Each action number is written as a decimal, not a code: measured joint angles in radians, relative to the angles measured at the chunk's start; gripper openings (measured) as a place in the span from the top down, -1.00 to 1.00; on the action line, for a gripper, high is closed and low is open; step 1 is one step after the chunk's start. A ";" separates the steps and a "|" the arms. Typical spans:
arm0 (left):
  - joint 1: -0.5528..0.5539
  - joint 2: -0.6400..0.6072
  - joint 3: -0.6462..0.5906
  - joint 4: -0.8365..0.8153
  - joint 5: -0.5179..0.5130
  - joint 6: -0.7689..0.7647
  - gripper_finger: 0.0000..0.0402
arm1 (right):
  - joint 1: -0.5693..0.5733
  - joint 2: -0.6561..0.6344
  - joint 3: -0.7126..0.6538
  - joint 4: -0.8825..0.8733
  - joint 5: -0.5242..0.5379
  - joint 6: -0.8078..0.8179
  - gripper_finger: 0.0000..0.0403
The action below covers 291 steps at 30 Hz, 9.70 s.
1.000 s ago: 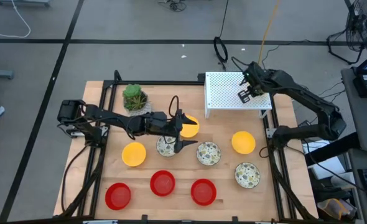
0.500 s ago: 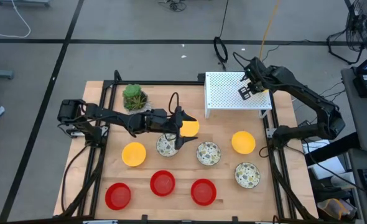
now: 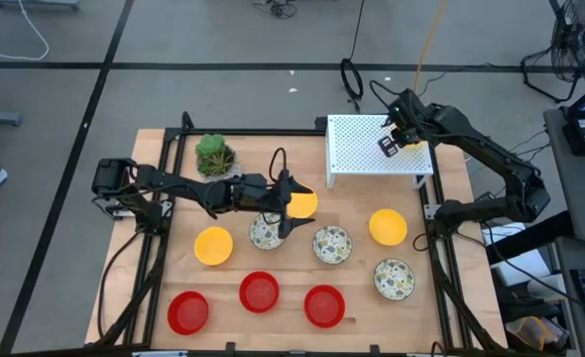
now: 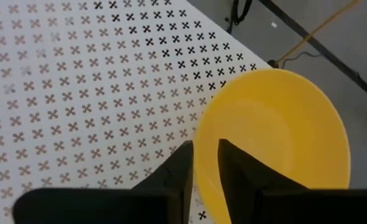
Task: Pick & Place Mini bowls
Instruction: Stack the yellow bowl on the yellow bowl on the shelf, then stack the yellow bowl on the yellow bowls on the shelf
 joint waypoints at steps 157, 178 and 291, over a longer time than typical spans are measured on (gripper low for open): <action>-0.100 0.116 0.335 -0.495 0.286 0.032 -0.10 | 0.912 0.090 -0.234 0.793 -0.811 -0.069 1.00; -0.069 0.116 0.335 -0.476 0.117 0.022 -0.65 | 0.863 -0.222 -0.151 0.346 -0.191 0.032 1.00; -0.341 0.043 0.009 -1.370 0.178 -0.850 0.32 | 0.205 -0.296 -0.148 0.493 -0.365 -0.135 0.53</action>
